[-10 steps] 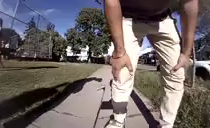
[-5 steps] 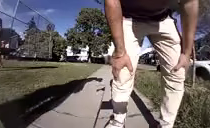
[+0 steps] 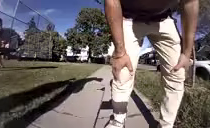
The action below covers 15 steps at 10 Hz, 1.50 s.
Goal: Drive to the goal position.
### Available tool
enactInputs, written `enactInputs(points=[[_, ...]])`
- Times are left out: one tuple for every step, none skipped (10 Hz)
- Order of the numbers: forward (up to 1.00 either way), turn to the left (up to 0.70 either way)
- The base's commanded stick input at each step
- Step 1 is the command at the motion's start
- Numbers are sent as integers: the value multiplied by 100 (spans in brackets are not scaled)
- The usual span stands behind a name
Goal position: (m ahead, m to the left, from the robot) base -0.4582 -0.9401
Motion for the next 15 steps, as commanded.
enactInputs(points=[[0, 0], [2, 0], [5, -1], [5, -1], [5, -1], [1, 0], [0, 0], [1, 0], [3, -1], [5, -1], [5, -1], [0, 0], [1, 0], [2, 0], [3, -1]])
